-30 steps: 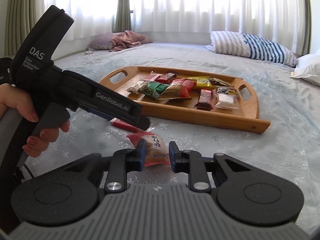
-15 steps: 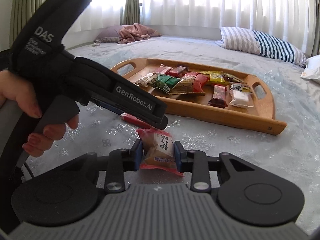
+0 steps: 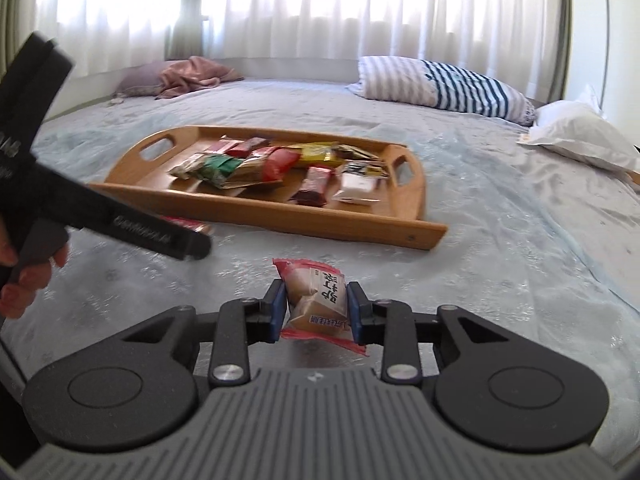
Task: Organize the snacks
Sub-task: 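Carry both packets over the tray, lowering them onto it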
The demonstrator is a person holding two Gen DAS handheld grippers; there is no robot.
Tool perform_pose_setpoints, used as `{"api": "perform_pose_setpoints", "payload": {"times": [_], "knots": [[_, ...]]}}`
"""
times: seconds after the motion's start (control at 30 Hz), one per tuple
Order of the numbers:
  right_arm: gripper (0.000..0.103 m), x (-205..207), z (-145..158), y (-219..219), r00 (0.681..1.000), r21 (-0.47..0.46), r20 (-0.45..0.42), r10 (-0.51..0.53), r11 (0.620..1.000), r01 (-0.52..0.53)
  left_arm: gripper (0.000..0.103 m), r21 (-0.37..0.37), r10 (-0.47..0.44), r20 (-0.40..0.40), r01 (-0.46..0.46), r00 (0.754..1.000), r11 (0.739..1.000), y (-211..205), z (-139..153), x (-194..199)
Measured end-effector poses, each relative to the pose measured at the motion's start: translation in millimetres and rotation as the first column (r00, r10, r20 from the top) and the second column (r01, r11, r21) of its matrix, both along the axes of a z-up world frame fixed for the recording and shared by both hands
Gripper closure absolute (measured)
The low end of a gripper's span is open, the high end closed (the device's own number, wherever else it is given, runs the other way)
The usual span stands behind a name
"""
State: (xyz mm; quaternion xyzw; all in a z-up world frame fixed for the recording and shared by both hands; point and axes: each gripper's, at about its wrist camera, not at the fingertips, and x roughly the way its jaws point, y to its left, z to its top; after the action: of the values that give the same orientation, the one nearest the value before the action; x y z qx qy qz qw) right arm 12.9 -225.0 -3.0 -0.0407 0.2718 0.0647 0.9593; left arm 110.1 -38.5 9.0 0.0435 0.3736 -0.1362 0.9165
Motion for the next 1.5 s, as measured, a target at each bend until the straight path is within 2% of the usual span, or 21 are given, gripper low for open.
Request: {"api": "perform_pose_setpoints", "payload": {"times": [0.2,0.43,0.7,0.97,1.3,1.4,1.5], "knots": [[0.067,7.7,8.5,-12.3,0.999,0.023,0.028,-0.038,0.999,0.038,0.039,-0.007,-0.001,0.032,0.001,0.999,1.000,6.6,13.6,-11.0],[0.067,21.3,18.8,-18.8,0.996,0.037,0.057,-0.070,0.997,0.068,0.039,-0.075,0.025,0.067,-0.020,0.997,0.997,29.5,41.4,-14.2],[0.067,43.3,32.1,-21.4,0.991,0.040,0.094,-0.095,0.995,0.091,0.039,-0.081,0.108,0.108,-0.099,0.988,0.992,54.9,62.5,2.0],[0.067,69.7,35.4,-17.2,0.990,-0.001,0.100,-0.098,0.995,0.099,0.039,-0.096,0.191,0.105,-0.181,0.976,0.979,76.2,62.5,32.4],[0.067,116.6,25.8,-20.5,0.981,-0.042,0.082,-0.175,0.983,0.179,0.039,-0.139,0.302,0.059,-0.292,0.952,0.946,87.6,46.0,75.0],[0.067,126.4,21.7,-17.3,0.980,-0.056,0.076,-0.184,0.981,0.188,0.039,-0.175,0.360,0.027,-0.351,0.932,0.920,89.2,41.4,85.0],[0.067,134.3,18.1,-14.4,0.978,-0.066,0.071,-0.194,0.978,0.199,0.039,-0.210,0.437,0.001,-0.427,0.899,0.879,91.0,39.0,93.7]]}}
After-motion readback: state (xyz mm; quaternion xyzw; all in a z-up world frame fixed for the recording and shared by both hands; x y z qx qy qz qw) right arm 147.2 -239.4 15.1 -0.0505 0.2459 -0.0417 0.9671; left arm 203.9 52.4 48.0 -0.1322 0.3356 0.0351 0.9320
